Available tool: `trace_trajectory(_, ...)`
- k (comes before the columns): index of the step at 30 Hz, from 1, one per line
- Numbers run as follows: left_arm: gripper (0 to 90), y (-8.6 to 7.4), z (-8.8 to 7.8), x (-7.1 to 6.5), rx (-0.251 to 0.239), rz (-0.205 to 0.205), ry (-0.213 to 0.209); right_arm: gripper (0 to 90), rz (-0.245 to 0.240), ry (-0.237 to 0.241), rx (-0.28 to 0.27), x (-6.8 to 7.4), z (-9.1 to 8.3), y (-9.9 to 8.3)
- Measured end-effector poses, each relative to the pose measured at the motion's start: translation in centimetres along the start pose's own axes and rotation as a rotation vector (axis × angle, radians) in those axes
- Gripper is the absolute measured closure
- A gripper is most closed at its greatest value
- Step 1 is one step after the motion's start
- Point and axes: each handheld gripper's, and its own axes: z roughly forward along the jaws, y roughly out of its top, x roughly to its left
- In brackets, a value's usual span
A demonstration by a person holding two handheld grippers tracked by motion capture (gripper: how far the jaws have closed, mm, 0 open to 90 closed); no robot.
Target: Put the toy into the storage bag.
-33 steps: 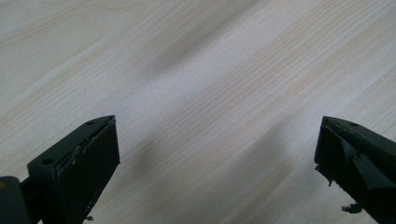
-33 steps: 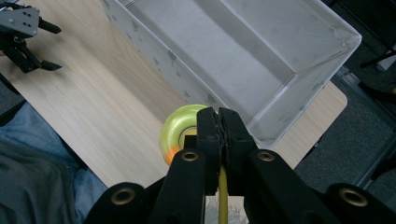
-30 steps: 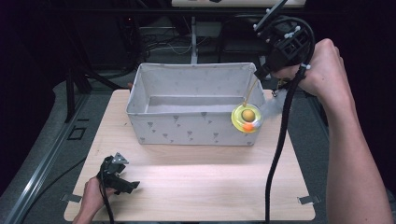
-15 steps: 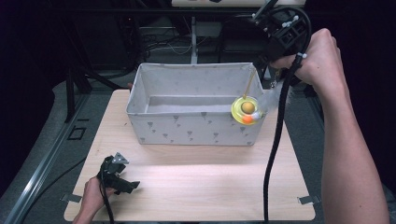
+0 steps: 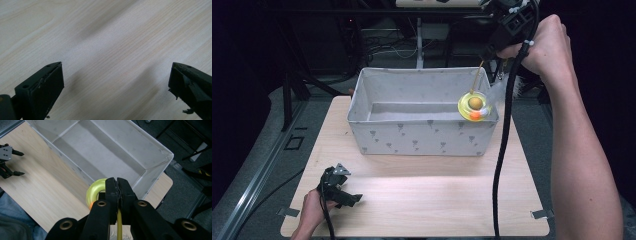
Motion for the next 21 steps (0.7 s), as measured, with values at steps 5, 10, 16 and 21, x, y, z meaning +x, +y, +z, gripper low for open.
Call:
trace_trajectory(5,0.2,-0.1,-0.2,0.0,-0.008,0.000,0.012,88.4,0.001,0.002,0.007,-0.4,0.9,0.7)
trace_trajectory(10,0.2,0.1,0.0,-0.1,-0.008,0.012,0.004,88.4,0.014,0.005,0.011,-0.8,1.8,1.3)
trace_trajectory(16,0.2,0.1,-0.1,-0.1,-0.013,0.014,0.000,88.4,0.023,-0.002,0.016,-1.1,2.5,1.8)
trace_trajectory(21,0.2,0.1,-0.1,-0.1,-0.014,0.014,0.000,88.4,0.027,-0.012,0.019,-1.5,2.9,2.1)
